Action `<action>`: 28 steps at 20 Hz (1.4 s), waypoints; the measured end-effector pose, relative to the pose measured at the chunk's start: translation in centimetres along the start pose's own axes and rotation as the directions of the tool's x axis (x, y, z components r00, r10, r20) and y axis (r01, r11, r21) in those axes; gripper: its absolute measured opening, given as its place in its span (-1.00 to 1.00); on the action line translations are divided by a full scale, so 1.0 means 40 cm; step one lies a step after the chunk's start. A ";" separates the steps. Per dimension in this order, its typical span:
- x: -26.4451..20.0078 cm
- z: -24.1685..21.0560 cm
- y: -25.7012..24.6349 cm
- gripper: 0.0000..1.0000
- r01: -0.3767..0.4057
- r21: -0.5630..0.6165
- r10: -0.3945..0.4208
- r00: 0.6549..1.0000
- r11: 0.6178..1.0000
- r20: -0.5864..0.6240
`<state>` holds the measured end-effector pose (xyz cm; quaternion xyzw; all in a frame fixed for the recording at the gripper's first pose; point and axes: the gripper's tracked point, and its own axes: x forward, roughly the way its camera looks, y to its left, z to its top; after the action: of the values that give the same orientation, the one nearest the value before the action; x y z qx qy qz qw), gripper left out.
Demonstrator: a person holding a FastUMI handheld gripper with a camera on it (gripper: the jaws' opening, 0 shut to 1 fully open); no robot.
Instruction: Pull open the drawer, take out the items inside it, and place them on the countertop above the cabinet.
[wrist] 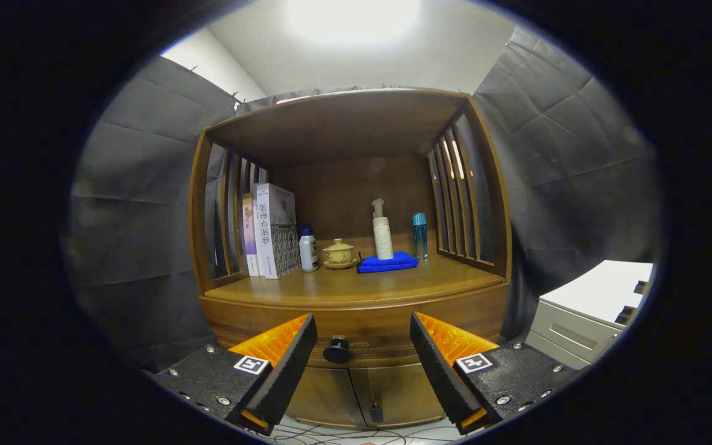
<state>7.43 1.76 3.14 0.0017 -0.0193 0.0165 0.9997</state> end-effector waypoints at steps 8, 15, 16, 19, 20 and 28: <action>0.083 -0.042 0.020 0.89 -0.029 0.025 0.030 1.000 0.999 -0.004; 0.181 -0.108 0.033 0.89 -0.035 0.003 0.035 0.998 0.999 -0.060; 0.189 -0.121 0.033 0.89 -0.037 0.001 0.037 0.997 0.999 -0.074; 0.207 -0.172 0.048 0.89 -0.043 -0.019 0.041 0.992 0.999 -0.116; 0.216 -0.187 0.057 0.89 -0.053 -0.019 0.050 0.990 0.998 -0.131; 0.233 -0.258 0.075 0.66 -0.082 -0.029 0.075 0.980 0.996 -0.186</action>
<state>17.03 5.11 -6.80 -0.0188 0.0734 0.0558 0.9956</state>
